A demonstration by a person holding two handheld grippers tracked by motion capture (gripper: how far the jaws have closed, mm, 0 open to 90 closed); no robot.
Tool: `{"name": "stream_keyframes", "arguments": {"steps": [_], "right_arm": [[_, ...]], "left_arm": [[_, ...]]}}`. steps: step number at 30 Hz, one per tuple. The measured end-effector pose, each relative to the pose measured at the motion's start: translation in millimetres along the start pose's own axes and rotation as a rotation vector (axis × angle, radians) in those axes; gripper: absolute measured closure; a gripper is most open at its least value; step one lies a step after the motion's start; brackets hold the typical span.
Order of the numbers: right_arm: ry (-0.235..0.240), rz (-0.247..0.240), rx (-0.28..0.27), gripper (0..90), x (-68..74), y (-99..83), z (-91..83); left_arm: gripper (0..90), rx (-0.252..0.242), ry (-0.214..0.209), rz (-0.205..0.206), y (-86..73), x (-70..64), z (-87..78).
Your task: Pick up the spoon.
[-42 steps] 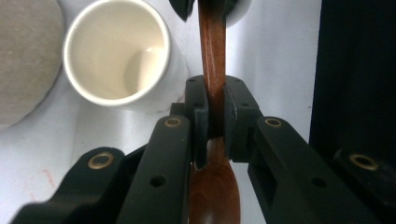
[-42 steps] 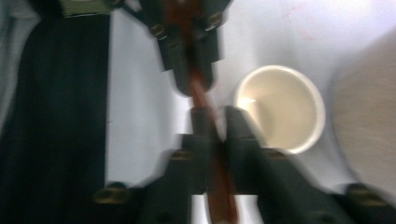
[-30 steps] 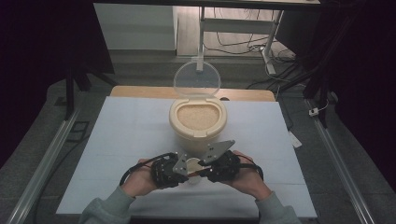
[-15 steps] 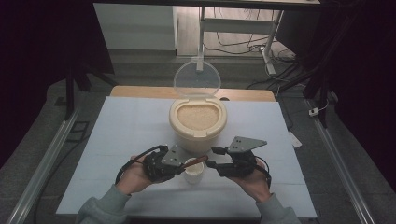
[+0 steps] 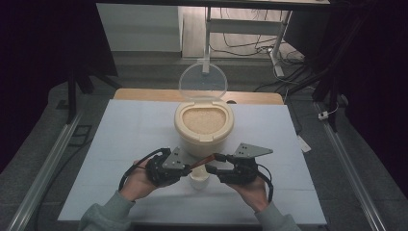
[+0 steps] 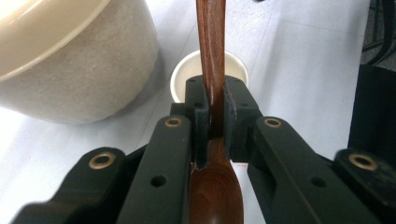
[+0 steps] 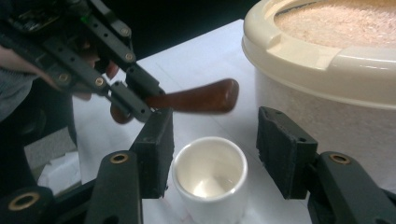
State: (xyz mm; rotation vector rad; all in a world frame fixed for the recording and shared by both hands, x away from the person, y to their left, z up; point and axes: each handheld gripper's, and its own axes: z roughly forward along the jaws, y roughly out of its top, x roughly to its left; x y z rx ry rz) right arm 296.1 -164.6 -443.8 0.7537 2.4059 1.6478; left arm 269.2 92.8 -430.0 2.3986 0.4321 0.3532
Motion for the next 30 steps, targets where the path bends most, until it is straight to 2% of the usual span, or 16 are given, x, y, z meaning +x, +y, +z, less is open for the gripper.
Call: {"name": "stream_keyframes", "arguments": {"steps": [3,9,22,24,25,27,28,30], "right_arm": [[0.012,0.040,-0.032,51.8,0.7,-1.1,3.5],[0.016,0.065,-0.062,60.0,3.3,-3.6,6.5],[0.081,0.148,-0.138,71.4,1.7,-5.9,8.6],[0.111,0.164,-0.162,75.8,0.8,-6.1,8.4],[0.111,0.164,-0.162,75.8,0.8,-6.1,8.4],[0.152,0.178,-0.180,80.2,0.2,-5.3,7.8],[0.152,0.178,-0.180,80.2,0.2,-5.3,7.8],[0.183,0.197,-0.192,82.3,-0.7,-5.6,8.0]], "left_arm": [[80.9,0.003,-0.002,0.004,0.6,-1.1,0.9],[80.9,0.001,-0.001,0.005,0.2,-1.2,1.1],[81.0,0.007,0.007,0.015,-0.1,-1.9,1.7],[81.0,0.007,0.007,0.020,-0.3,-2.1,1.5],[81.0,0.008,0.006,0.021,-0.3,-2.2,1.6],[81.0,0.008,0.005,0.024,-0.3,-2.5,1.9],[81.0,0.008,0.005,0.026,-0.3,-2.7,2.1],[81.0,0.008,0.003,0.028,-0.4,-2.8,2.4]]}}
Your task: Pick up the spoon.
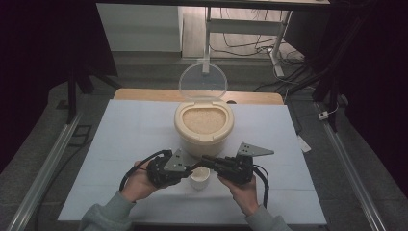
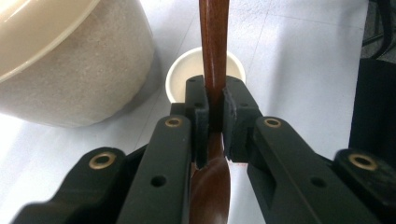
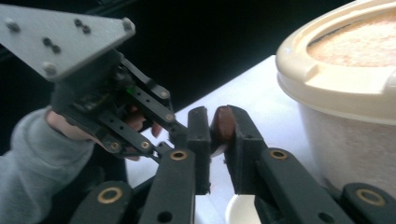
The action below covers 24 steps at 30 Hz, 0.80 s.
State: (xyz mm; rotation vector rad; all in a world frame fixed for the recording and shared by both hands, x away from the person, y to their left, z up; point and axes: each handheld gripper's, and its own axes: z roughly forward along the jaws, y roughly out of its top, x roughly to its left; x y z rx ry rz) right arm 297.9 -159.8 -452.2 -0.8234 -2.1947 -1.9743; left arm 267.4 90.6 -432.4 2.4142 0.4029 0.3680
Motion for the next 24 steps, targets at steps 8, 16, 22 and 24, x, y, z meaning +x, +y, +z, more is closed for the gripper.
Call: {"name": "stream_keyframes", "arguments": {"steps": [8,16,22,24], "right_arm": [[0.025,0.016,-0.025,83.4,-1.6,-0.8,-0.6],[0.018,-0.003,-0.051,83.4,-1.1,1.9,-4.8],[0.009,-0.004,-0.097,83.4,-4.1,7.9,-16.3],[0.006,-0.005,-0.111,83.4,-4.9,10.1,-20.0]], "left_arm": [[80.2,-0.018,-0.006,-0.012,-0.7,0.0,-0.9],[62.4,-0.077,0.016,-0.087,-7.5,2.6,-2.5],[40.6,-0.153,0.069,-0.181,-26.9,1.6,-14.6],[36.3,-0.176,0.085,-0.222,-35.6,1.7,-19.9]]}}
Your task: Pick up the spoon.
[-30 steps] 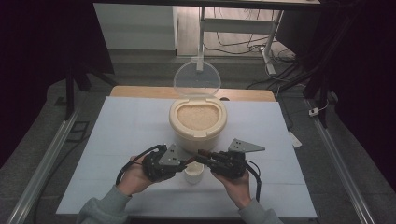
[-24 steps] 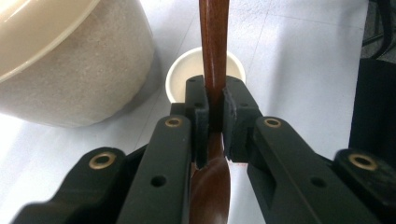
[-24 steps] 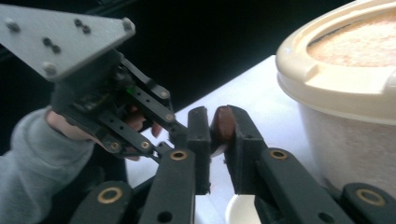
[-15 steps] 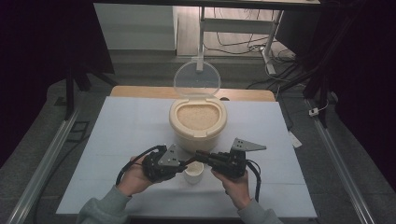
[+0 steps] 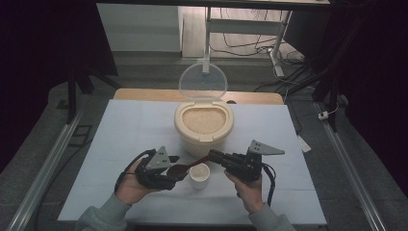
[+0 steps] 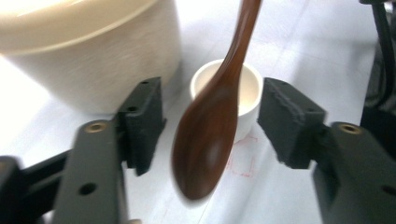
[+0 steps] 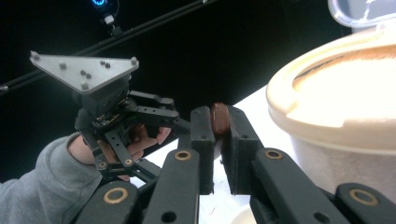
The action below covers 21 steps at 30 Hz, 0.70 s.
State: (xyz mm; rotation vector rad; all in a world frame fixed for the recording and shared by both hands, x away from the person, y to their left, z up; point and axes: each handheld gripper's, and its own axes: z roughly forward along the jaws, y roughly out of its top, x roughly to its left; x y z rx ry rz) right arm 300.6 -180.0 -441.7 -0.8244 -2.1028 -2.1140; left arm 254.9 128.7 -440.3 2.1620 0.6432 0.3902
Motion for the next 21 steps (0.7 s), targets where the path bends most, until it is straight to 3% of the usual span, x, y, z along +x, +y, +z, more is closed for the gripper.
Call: {"name": "stream_keyframes", "arguments": {"steps": [10,16,17,21], "right_arm": [[-0.028,-0.043,-0.026,83.4,0.2,11.2,-13.0],[-0.039,-0.053,-0.037,83.4,-1.5,15.1,-18.5],[-0.043,-0.055,-0.041,83.4,-2.2,16.6,-20.7],[-0.045,-0.054,-0.053,83.5,-2.5,19.3,-23.4]], "left_arm": [[28.9,0.017,0.094,-0.146,-52.3,20.2,-17.9],[27.1,0.010,0.138,-0.246,-83.2,32.4,-27.8],[27.1,0.005,0.148,-0.279,-92.7,36.9,-30.9],[27.0,0.004,0.143,-0.321,-104.6,42.5,-33.6]]}}
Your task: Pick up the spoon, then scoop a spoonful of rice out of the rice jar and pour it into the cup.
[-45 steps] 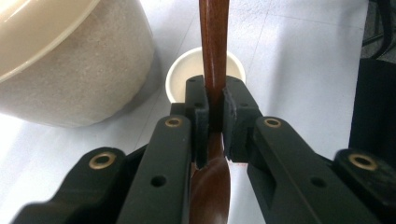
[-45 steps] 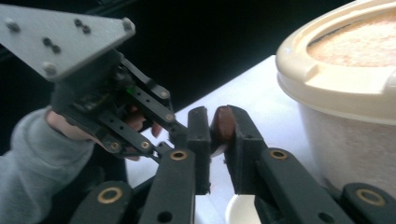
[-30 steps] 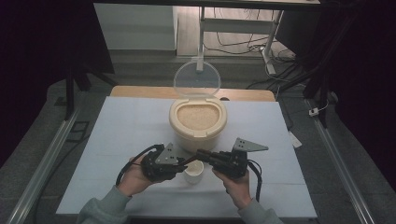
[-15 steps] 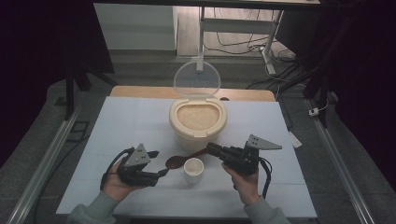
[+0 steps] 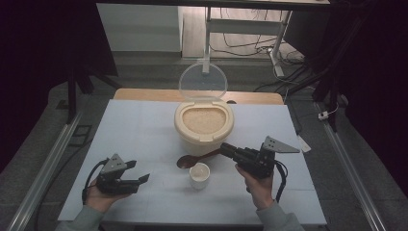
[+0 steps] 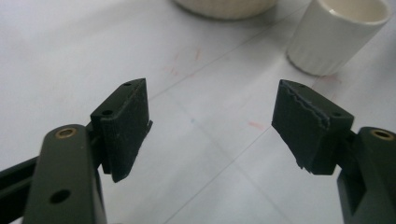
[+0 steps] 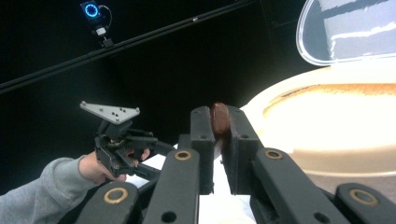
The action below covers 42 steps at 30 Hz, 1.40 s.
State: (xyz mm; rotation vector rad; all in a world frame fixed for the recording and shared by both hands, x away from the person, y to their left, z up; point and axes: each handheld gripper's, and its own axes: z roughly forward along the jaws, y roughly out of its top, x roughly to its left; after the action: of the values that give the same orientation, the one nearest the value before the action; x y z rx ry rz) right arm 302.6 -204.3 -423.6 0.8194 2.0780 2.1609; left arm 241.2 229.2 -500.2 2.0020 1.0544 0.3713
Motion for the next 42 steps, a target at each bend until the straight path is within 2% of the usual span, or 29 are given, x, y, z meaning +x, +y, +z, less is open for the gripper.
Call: {"name": "stream_keyframes", "arguments": {"steps": [1,8,15,24,36,42], "right_arm": [[0.001,-0.008,-0.004,83.4,-0.3,2.2,-1.6],[0.002,-0.023,-0.031,83.4,-0.5,10.5,-8.1],[-0.013,-0.023,-0.068,83.4,-1.5,19.4,-17.7],[-0.020,-0.037,-0.099,83.4,0.3,26.5,-23.3],[-0.078,-0.063,-0.161,83.4,-5.2,45.4,-35.1],[-0.129,-0.051,-0.185,83.4,-17.6,56.4,-36.0]], "left_arm": [[27.0,0.004,0.007,-0.010,-4.6,3.5,-1.0],[27.0,0.010,0.022,-0.017,-10.6,8.3,-3.5],[26.5,0.023,0.033,0.006,-10.7,7.4,-0.1],[24.6,0.032,0.038,0.008,-10.5,7.6,0.8],[21.2,0.067,0.035,0.012,-10.2,7.2,8.2],[20.1,0.067,0.036,0.005,-10.3,8.0,8.0]]}}
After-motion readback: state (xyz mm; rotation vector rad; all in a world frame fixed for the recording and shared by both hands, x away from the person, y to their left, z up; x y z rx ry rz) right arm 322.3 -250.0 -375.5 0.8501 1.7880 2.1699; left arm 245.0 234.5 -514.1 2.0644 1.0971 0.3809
